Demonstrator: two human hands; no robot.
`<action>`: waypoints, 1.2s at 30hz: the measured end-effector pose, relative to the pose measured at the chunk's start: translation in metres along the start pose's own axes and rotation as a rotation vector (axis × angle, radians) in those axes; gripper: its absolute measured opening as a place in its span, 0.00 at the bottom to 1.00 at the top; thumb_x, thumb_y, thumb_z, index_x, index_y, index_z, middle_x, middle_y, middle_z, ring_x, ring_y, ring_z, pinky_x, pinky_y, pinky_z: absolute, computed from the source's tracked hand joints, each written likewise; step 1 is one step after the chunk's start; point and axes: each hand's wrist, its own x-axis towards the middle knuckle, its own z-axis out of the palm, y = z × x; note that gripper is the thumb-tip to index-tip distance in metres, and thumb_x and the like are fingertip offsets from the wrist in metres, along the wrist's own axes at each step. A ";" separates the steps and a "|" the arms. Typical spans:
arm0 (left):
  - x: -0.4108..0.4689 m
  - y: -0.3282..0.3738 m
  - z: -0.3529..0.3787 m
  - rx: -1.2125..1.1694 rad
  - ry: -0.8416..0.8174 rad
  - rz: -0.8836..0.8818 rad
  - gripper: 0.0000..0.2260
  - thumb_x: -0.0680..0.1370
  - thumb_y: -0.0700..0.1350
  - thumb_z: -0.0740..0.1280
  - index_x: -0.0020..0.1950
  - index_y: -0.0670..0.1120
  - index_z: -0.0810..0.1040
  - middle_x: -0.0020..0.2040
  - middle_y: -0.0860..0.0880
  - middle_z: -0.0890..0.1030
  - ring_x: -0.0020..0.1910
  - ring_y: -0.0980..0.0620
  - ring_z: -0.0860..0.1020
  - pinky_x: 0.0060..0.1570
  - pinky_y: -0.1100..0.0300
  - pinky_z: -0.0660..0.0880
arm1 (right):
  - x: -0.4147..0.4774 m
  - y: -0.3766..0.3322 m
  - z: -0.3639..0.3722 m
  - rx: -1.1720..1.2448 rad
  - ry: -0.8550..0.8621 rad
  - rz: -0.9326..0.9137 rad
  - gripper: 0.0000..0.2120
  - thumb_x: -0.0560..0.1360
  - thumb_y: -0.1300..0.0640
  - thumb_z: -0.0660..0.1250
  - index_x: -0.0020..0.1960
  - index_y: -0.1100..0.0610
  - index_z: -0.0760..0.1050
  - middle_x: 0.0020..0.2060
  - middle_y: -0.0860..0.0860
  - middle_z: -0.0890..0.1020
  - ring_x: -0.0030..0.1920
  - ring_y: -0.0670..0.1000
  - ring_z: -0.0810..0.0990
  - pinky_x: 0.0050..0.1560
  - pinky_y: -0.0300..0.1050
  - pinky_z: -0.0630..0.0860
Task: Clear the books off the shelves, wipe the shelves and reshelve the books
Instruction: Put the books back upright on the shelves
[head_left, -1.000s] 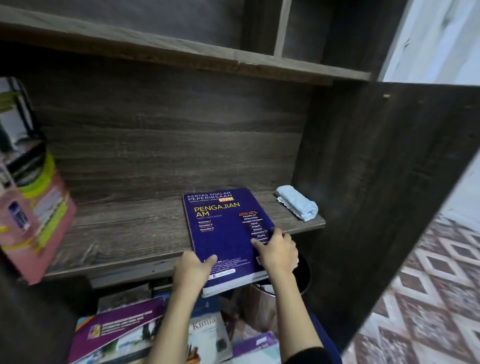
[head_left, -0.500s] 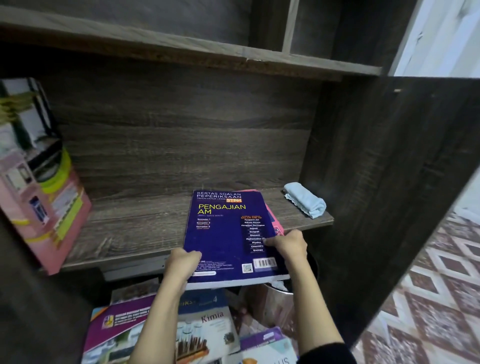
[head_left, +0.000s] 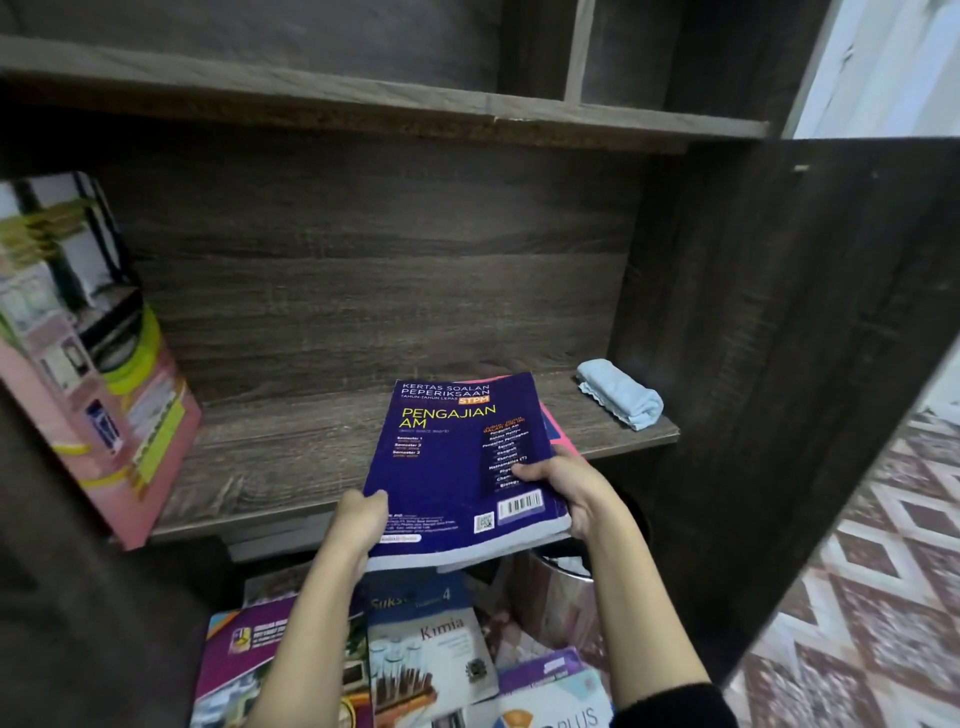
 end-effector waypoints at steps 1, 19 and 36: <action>-0.002 0.002 0.000 -0.002 0.003 0.002 0.12 0.81 0.36 0.56 0.38 0.40 0.71 0.36 0.43 0.76 0.33 0.49 0.74 0.30 0.60 0.67 | -0.003 -0.003 0.002 0.024 -0.001 -0.031 0.19 0.72 0.76 0.64 0.61 0.64 0.70 0.47 0.64 0.81 0.31 0.57 0.82 0.29 0.52 0.81; -0.038 0.186 -0.034 0.058 0.064 0.473 0.18 0.79 0.61 0.56 0.60 0.51 0.73 0.58 0.48 0.76 0.59 0.44 0.75 0.59 0.50 0.73 | -0.066 -0.036 0.095 -0.174 0.018 -0.678 0.29 0.67 0.74 0.66 0.65 0.56 0.72 0.54 0.52 0.82 0.55 0.54 0.80 0.60 0.50 0.74; -0.063 0.219 -0.130 0.268 0.403 0.669 0.41 0.73 0.36 0.63 0.77 0.56 0.42 0.63 0.44 0.70 0.53 0.48 0.71 0.53 0.60 0.70 | -0.098 0.019 0.203 -0.540 0.007 -1.083 0.34 0.77 0.64 0.60 0.78 0.49 0.49 0.58 0.58 0.80 0.50 0.64 0.79 0.48 0.53 0.72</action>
